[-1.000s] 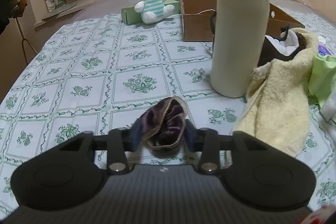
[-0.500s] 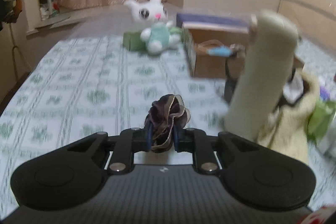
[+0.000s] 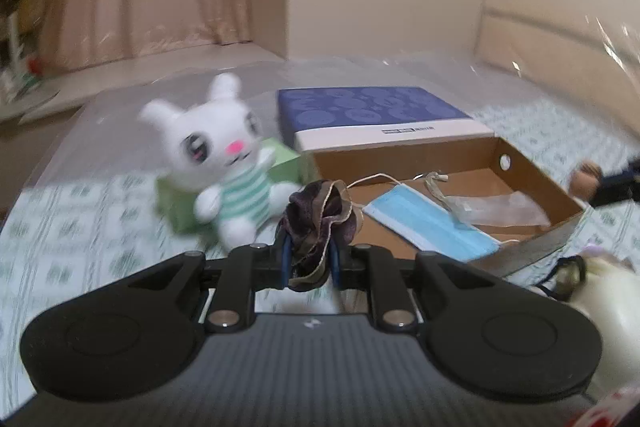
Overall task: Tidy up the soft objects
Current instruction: 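Lower both held items into the cardboard box and open both grippers, then move both grippers back toward the white tissues and yellow towel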
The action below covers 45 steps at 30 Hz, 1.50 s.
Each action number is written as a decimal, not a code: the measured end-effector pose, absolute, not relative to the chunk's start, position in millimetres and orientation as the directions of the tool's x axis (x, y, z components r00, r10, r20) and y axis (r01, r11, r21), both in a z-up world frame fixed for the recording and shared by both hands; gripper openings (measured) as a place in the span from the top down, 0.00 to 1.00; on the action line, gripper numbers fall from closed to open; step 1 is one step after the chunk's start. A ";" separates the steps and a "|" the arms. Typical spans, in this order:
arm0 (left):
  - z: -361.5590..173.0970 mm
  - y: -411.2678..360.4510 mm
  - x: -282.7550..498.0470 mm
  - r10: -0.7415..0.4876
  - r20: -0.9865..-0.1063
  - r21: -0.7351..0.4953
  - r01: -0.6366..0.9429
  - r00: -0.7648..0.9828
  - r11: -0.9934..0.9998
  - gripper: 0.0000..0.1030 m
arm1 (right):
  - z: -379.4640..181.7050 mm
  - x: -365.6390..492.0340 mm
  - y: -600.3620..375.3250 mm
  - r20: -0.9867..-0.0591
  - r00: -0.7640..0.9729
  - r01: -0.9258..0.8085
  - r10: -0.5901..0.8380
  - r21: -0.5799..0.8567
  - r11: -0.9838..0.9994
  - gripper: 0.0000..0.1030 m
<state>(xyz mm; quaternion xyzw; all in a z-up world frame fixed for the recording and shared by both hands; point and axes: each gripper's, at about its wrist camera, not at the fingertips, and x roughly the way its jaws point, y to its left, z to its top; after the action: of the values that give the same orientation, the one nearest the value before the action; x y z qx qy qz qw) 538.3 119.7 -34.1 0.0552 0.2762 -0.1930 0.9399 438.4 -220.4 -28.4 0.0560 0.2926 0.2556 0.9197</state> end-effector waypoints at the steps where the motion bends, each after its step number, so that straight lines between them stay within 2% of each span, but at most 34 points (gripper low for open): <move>1: -34.1 109.6 549.0 -0.338 -0.552 0.019 0.417 0.762 0.909 0.84 | -27.8 451.0 -219.1 -0.512 0.698 -0.435 0.501 0.252 0.864 0.83; 7: -47.7 63.1 589.0 -0.370 -0.609 0.073 0.514 0.702 0.855 0.83 | -31.3 515.6 -210.4 -0.538 0.666 -0.441 0.516 0.273 0.855 0.83; 13: -65.4 32.1 613.1 -0.385 -0.656 0.075 0.564 0.649 0.823 0.80 | -47.2 562.5 -206.0 -0.609 0.609 -0.428 0.508 0.286 0.857 0.83; 14: -68.0 28.6 616.4 -0.385 -0.667 0.071 0.569 0.638 0.819 0.75 | -49.5 567.0 -205.9 -0.616 0.608 -0.426 0.501 0.279 0.861 0.83; 15: -69.2 25.4 618.7 -0.388 -0.674 0.067 0.575 0.629 0.815 0.63 | -51.4 570.7 -205.5 -0.623 0.606 -0.425 0.495 0.272 0.863 0.83; 16: -70.9 21.4 620.0 -0.389 -0.680 0.071 0.583 0.622 0.809 0.57 | -53.1 573.9 -205.5 -0.628 0.601 -0.427 0.494 0.270 0.863 0.83; 18: -70.1 14.0 618.0 -0.384 -0.672 0.096 0.588 0.633 0.803 0.38 | -55.7 577.3 -204.1 -0.631 0.600 -0.429 0.491 0.264 0.864 0.83; 19: -69.2 11.0 617.1 -0.386 -0.667 0.100 0.590 0.638 0.802 0.36 | -56.9 579.0 -204.2 -0.631 0.598 -0.429 0.493 0.268 0.863 0.82; 25: -60.3 13.4 619.2 -0.386 -0.659 0.077 0.569 0.645 0.819 0.36 | -59.1 582.0 -196.1 -0.637 0.592 -0.433 0.494 0.265 0.862 0.82; 26: -59.3 17.0 619.3 -0.381 -0.659 0.076 0.561 0.649 0.825 0.36 | -59.1 582.6 -195.5 -0.638 0.587 -0.435 0.499 0.272 0.859 0.78; 27: -57.5 19.7 619.5 -0.371 -0.659 0.079 0.552 0.654 0.830 0.36 | -59.0 584.0 -194.5 -0.642 0.578 -0.435 0.504 0.280 0.856 0.64; 29: -55.3 25.2 618.8 -0.351 -0.660 0.091 0.535 0.664 0.840 0.36 | -58.5 585.6 -194.1 -0.644 0.577 -0.425 0.503 0.290 0.857 0.48; 34: -48.8 43.4 610.5 -0.311 -0.653 0.093 0.481 0.690 0.872 0.36 | -53.2 581.9 -196.6 -0.642 0.585 -0.422 0.496 0.282 0.862 0.47; 45: -6.2 123.7 543.6 -0.224 -0.633 -0.063 0.239 0.741 0.969 0.38 | -25.7 510.5 -241.3 -0.615 0.673 -0.361 0.412 0.213 0.908 0.47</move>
<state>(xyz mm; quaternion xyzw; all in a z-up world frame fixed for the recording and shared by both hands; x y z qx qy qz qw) 543.6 123.7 -6.2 0.0114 0.3377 -0.1241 0.9330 510.5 -241.3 -25.7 0.0367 0.3450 0.2115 0.9138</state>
